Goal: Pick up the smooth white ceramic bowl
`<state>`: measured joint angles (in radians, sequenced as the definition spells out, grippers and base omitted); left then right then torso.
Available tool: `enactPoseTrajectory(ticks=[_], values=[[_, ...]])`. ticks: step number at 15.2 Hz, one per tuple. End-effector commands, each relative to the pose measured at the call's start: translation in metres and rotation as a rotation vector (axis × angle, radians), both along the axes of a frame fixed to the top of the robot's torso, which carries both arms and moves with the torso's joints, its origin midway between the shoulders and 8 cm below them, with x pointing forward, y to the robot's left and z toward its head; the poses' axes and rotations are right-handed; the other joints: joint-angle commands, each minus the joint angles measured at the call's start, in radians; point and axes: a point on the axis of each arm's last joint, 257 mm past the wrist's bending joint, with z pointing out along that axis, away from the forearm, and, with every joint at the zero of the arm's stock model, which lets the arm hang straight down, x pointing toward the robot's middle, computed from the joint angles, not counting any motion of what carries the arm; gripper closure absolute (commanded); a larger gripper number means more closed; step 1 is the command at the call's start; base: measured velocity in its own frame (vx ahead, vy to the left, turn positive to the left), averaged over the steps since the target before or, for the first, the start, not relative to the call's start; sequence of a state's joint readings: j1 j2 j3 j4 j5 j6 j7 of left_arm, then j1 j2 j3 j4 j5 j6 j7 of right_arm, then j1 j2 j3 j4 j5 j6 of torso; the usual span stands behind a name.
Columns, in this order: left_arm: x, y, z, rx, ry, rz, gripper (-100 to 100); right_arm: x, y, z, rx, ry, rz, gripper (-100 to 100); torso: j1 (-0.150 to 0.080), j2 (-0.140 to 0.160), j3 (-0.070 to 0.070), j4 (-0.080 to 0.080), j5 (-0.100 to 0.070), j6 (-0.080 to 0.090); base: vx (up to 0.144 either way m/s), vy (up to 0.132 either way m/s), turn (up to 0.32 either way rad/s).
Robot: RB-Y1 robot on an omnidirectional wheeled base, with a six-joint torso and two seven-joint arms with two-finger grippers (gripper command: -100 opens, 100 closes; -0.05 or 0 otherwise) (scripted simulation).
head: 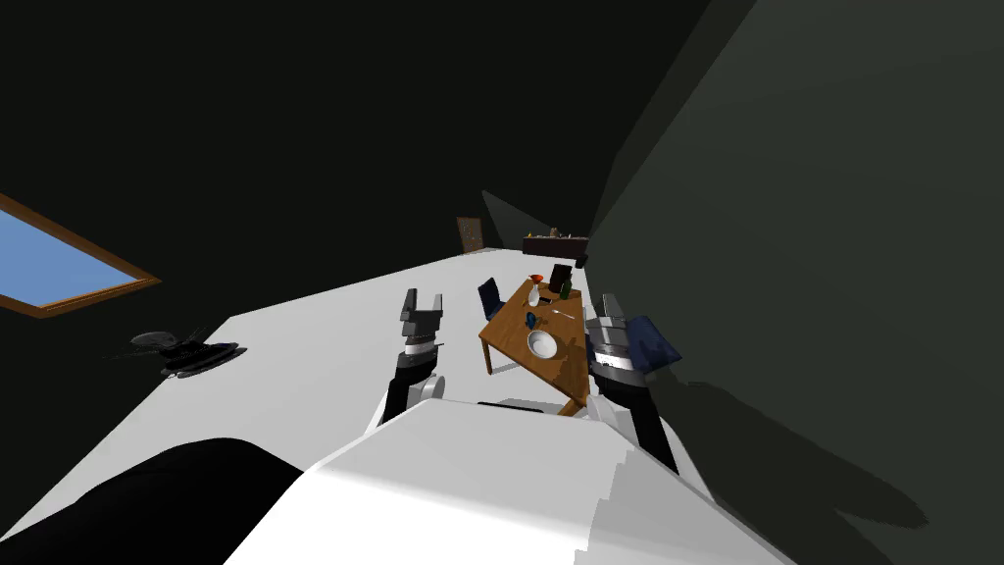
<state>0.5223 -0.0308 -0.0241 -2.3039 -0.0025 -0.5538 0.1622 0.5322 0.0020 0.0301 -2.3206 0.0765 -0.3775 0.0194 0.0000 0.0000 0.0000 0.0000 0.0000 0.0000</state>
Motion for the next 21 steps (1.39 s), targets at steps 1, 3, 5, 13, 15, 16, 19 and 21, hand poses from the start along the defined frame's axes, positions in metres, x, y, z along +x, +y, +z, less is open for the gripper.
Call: enactPoseTrajectory(ticks=[1,3,5,13,15,16,19,21], values=[[0.0,0.0,0.0,0.0,0.0,0.0,0,0.003,0.006,-0.005,-0.04,0.017,0.016,-100,0.0,0.0,0.0,0.0,0.0,0.0,0.004,0.008,0.012],[0.0,0.0,0.0,0.0,0.0,0.0,0,0.006,0.01,-0.011,-0.072,0.033,0.028,-100,0.001,0.0,0.0,0.0,0.0,0.0,0.008,0.02,0.025],[0.0,0.0,0.0,0.0,0.0,0.0,0,0.012,0.02,-0.026,-0.146,0.074,0.05,-100,0.001,-0.001,0.0,0.0,0.0,0.0,0.012,0.028,0.035],[0.0,0.0,0.0,0.0,0.0,0.0,0,0.032,0.048,-0.095,-0.411,0.22,0.104,-100,0.004,-0.002,-0.001,0.0,0.001,0.0,0.019,0.049,0.047],[0.0,0.0,0.0,0.0,0.0,0.0,0,0.034,0.052,-0.113,-0.477,0.253,0.115,-100,0.004,-0.002,-0.001,0.0,0.001,0.0,0.026,0.062,0.045],[0.0,0.0,0.0,0.0,0.0,0.0,0,0.034,0.052,-0.113,-0.477,0.253,0.115,-100,0.004,-0.002,-0.001,-0.001,0.001,0.0,0.027,0.057,0.045],[0.0,0.0,0.0,0.0,0.0,0.0,0,0.038,0.057,-0.153,-0.617,0.323,0.135,-100,0.004,-0.002,-0.001,0.0,0.001,0.0,0.022,0.052,0.061],[0.0,0.0,0.0,0.0,0.0,0.0,0,0.039,0.059,-0.172,-0.692,0.353,0.145,-100,0.004,-0.002,-0.001,-0.001,0.001,0.0,0.032,0.065,0.056]])
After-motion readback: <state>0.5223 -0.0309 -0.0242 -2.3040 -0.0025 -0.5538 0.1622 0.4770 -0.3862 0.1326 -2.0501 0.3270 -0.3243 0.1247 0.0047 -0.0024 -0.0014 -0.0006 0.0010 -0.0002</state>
